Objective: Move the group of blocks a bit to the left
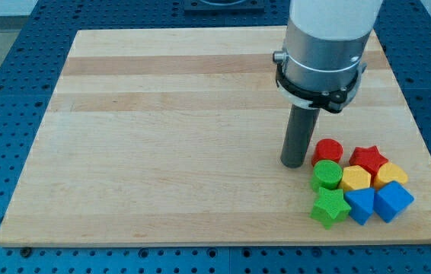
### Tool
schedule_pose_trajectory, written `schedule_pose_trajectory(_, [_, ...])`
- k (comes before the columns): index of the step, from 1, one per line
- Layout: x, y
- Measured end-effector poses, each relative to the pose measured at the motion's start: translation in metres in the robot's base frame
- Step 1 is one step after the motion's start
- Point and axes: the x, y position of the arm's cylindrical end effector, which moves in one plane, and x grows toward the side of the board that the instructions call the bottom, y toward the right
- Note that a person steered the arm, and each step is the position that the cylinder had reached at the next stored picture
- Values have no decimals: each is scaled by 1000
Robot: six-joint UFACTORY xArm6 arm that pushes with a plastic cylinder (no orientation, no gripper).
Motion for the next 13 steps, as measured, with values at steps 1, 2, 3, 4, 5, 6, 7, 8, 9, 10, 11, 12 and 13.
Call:
schedule_pose_trajectory(1, [0,-1])
schedule_pose_trajectory(2, [-33,-3])
schedule_pose_trajectory(3, [-82,51])
schedule_pose_trajectory(4, [-96,150])
schedule_pose_trajectory(5, [-94,247])
schedule_pose_trajectory(6, [-92,250])
schedule_pose_trajectory(7, [-75,250])
schedule_pose_trajectory(8, [-11,250])
schedule_pose_trajectory(9, [64,250])
schedule_pose_trajectory(10, [107,222])
schedule_pose_trajectory(11, [107,197])
schedule_pose_trajectory(12, [108,137])
schedule_pose_trajectory(13, [108,73])
